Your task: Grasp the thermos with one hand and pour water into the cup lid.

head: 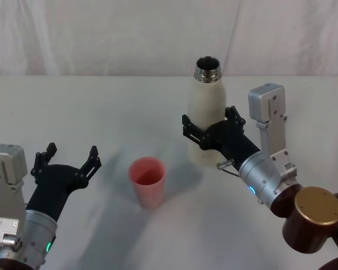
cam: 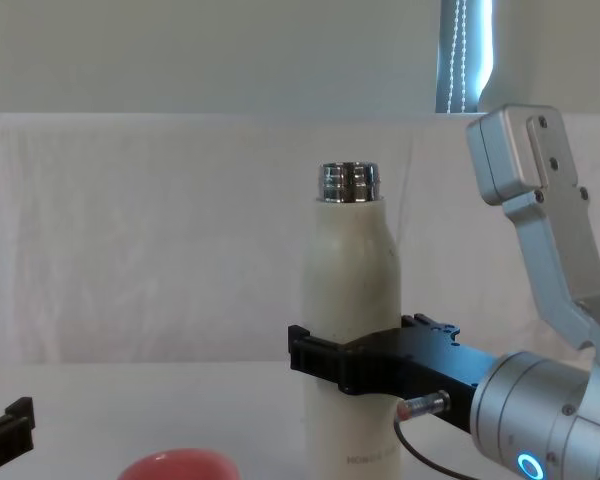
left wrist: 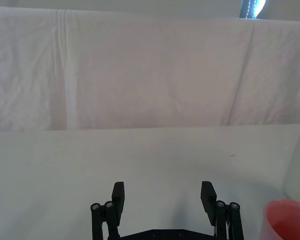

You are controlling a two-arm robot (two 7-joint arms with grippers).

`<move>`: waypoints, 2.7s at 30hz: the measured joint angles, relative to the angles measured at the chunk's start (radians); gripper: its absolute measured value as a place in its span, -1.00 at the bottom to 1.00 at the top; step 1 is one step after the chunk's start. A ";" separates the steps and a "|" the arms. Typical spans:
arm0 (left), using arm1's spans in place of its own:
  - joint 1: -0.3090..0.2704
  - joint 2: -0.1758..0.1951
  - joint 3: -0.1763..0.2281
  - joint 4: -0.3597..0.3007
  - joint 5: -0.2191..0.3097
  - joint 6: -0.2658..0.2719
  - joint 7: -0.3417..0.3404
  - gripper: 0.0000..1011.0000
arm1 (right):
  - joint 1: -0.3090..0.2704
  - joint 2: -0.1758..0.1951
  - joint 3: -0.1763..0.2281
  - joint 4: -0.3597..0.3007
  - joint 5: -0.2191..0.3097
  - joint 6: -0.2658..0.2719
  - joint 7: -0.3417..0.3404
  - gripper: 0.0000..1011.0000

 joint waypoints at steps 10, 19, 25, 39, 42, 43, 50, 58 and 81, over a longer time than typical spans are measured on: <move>0.000 0.000 0.000 0.000 0.000 0.000 0.000 0.98 | -0.020 0.051 -0.017 -0.053 -0.053 -0.002 0.006 0.90; 0.000 0.000 0.000 0.000 0.000 0.000 0.000 0.98 | -0.034 0.097 -0.046 -0.090 -0.183 0.003 -0.032 0.90; 0.000 0.000 0.000 0.000 0.000 0.000 0.000 0.98 | -0.033 0.116 -0.076 -0.102 -0.309 0.005 -0.071 0.90; 0.000 0.000 0.000 0.000 0.000 0.000 0.000 0.98 | -0.019 0.144 -0.133 -0.124 -0.538 0.037 -0.107 0.90; 0.000 0.000 0.000 0.000 0.000 0.000 0.000 0.98 | -0.015 0.150 -0.148 -0.127 -0.594 0.045 -0.115 0.90; 0.000 0.000 0.000 0.000 0.000 0.000 0.000 0.98 | -0.013 0.154 -0.155 -0.128 -0.617 0.048 -0.118 0.90; 0.000 0.000 0.000 0.000 0.000 0.000 0.000 0.98 | -0.007 0.166 -0.174 -0.128 -0.694 0.050 -0.116 0.90; 0.000 0.000 0.000 0.000 0.000 0.000 0.000 0.98 | 0.000 0.186 -0.196 -0.128 -0.780 0.050 -0.094 0.90; 0.000 0.000 0.000 0.000 0.000 0.000 0.000 0.98 | 0.028 0.229 -0.256 -0.114 -1.012 0.065 -0.087 0.90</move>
